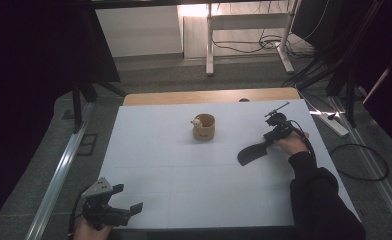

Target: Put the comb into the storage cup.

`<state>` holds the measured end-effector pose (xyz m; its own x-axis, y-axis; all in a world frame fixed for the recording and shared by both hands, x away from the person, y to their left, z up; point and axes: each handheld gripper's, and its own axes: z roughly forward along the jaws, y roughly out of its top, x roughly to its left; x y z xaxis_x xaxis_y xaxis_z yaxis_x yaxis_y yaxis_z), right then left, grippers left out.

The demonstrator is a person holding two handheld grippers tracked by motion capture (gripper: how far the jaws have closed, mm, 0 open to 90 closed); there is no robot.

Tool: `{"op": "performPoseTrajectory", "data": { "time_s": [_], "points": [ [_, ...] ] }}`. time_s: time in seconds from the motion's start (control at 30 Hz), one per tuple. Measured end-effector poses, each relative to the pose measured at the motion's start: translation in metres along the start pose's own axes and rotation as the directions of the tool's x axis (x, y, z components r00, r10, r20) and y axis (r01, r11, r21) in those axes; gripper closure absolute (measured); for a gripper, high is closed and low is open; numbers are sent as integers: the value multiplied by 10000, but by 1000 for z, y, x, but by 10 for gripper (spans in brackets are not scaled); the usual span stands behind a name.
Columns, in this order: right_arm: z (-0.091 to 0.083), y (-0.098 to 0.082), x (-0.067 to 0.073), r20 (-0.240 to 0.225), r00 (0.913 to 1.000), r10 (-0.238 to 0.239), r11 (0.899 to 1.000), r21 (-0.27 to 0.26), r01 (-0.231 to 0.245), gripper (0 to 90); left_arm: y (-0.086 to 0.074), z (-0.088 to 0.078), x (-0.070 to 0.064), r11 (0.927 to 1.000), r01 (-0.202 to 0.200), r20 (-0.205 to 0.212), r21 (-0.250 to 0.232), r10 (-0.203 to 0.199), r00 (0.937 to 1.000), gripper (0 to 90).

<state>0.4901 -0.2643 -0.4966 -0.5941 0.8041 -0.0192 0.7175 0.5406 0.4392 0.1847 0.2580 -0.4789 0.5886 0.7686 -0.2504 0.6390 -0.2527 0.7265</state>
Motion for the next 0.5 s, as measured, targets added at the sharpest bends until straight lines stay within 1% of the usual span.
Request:
{"op": "performPoseTrajectory", "data": {
  "time_s": [0.07,0.27,0.3,0.4,0.5],
  "points": [
    [-2,-4,-1,-8,10000,4,10000,62,-4,891,0,0,0,10000,1,-2,-1,-1,10000,4],
    [-7,-14,-2,14,10000,-43,10000,22,43,897,0,0,0,10000,-5,2,-13,5,10000,4],
    [-10,-19,-1,-43,10000,-84,9999,54,85,898,0,0,0,10000,-20,-14,-11,20,10000,4],
    [-13,-25,0,-95,9995,-291,9996,30,292,898,0,0,0,10000,-40,-15,-10,40,10000,4],
    [-17,-33,3,-154,9993,-355,9994,33,355,899,0,0,-1,10000,-60,-26,-1,60,10000,4]
  ]
}}
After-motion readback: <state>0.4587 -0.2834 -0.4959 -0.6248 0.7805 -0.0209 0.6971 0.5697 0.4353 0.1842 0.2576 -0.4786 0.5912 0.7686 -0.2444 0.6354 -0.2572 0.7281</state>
